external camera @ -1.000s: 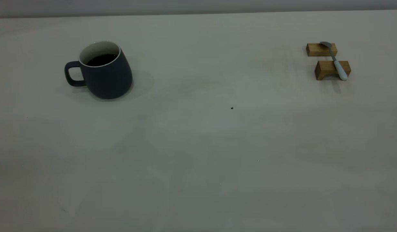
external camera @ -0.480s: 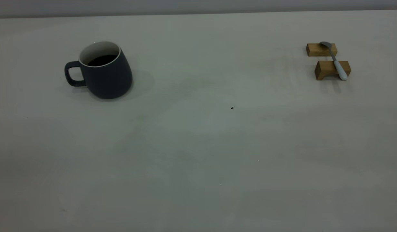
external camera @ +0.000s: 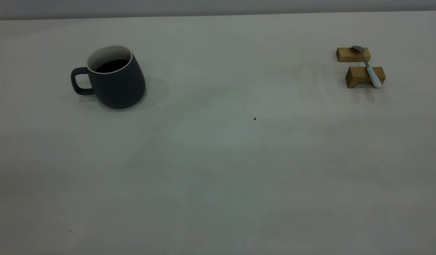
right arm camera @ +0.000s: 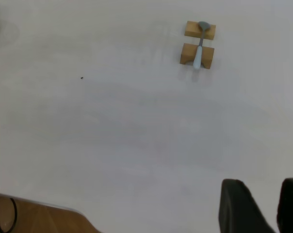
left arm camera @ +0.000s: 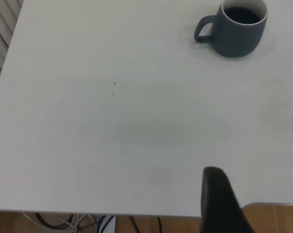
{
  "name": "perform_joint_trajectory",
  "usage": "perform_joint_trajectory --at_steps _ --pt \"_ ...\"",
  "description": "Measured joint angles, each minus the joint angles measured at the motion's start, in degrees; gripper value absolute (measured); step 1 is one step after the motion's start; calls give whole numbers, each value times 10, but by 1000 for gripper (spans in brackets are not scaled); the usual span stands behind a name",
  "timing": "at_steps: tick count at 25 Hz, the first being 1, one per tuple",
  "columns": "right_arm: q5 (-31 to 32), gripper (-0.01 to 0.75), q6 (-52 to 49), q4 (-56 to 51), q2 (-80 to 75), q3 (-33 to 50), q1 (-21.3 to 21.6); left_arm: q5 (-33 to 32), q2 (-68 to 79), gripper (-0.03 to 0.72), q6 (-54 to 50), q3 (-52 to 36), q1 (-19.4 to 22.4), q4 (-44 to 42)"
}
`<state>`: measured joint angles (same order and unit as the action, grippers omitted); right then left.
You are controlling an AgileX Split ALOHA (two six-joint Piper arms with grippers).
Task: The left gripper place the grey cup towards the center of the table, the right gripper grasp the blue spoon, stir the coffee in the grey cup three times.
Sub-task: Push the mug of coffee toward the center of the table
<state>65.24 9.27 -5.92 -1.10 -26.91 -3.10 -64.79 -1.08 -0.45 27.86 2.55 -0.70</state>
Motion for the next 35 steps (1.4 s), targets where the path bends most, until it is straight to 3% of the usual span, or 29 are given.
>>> perform_joint_trajectory --at_steps 9,18,21,27,35 --pt "0 239 0 0 0 0 0 20 128 459 16 57 -3 0" --pt "0 239 0 0 0 0 0 218 433 459 107 116 -3 0" --pt "0 239 0 0 0 0 0 284 538 493 162 145 -3 7" --pt "0 239 0 0 0 0 0 338 728 668 363 208 -23 70" --pt "0 239 0 0 0 0 0 355 957 665 529 310 -38 84"
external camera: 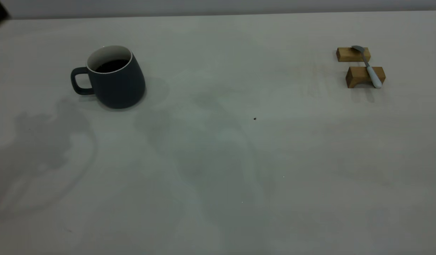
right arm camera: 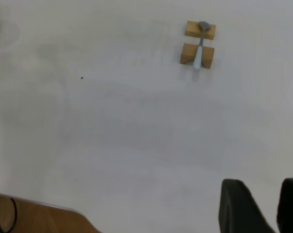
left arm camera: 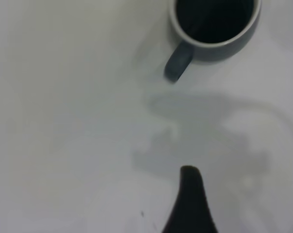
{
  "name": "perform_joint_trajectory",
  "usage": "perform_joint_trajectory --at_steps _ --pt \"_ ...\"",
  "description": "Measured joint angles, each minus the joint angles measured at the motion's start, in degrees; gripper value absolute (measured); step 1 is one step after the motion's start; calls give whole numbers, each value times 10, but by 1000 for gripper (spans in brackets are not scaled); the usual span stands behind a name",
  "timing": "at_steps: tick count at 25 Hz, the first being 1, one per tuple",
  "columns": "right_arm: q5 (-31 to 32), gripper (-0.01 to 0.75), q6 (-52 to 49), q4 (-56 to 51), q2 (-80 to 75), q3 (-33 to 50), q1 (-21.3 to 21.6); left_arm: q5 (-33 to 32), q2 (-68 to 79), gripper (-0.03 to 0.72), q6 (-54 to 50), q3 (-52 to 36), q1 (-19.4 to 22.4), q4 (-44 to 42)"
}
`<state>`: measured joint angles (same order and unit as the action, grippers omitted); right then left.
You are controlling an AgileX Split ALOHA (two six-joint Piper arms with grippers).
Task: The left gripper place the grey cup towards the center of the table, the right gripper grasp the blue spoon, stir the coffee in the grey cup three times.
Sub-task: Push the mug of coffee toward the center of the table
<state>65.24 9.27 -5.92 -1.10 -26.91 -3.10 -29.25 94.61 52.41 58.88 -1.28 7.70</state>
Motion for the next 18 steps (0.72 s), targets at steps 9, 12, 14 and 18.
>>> perform_joint_trajectory --at_steps 9,12,14,18 --pt "0 239 0 0 0 0 0 -3 194 648 102 122 -28 -5" --pt "0 239 0 0 0 0 0 -6 241 642 110 154 -28 -28" --pt "0 239 0 0 0 0 0 -12 266 638 112 175 -28 -48" --pt "0 239 0 0 0 0 0 -19 306 632 114 205 -28 -77"
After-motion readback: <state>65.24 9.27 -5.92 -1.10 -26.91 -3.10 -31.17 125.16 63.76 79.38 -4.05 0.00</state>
